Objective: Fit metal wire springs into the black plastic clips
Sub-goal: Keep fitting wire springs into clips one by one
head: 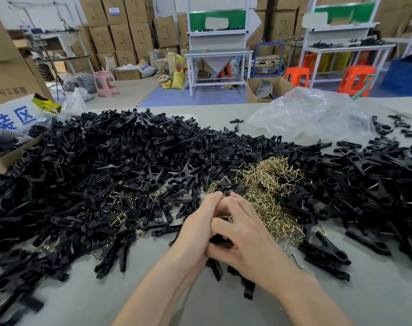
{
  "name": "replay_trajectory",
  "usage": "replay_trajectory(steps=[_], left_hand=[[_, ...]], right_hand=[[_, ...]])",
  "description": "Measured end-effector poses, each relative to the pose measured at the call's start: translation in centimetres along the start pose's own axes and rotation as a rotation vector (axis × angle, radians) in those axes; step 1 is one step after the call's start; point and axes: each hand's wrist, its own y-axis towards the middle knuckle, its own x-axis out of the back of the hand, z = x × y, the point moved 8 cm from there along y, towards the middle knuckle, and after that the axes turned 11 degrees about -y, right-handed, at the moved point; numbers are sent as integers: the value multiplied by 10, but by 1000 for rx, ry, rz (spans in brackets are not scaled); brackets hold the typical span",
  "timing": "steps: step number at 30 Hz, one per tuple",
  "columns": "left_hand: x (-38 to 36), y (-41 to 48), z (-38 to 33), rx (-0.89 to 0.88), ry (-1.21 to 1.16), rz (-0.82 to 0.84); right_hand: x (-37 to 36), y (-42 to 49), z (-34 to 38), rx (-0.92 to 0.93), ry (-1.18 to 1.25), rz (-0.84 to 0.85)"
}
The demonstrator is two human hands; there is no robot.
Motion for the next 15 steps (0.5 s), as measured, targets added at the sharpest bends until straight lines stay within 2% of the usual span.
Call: replay_trajectory(steps=[8,12,15], left_hand=[[2,-2,0,2,-3,-46],[1,-1,0,39,-62,12],[10,4,-5,12,-112,-23]], right_hand=[[-3,0,-2,-5,17,30],[-1,-1,0,19,-39,-6],[3,2,-1,6,-90,-48]])
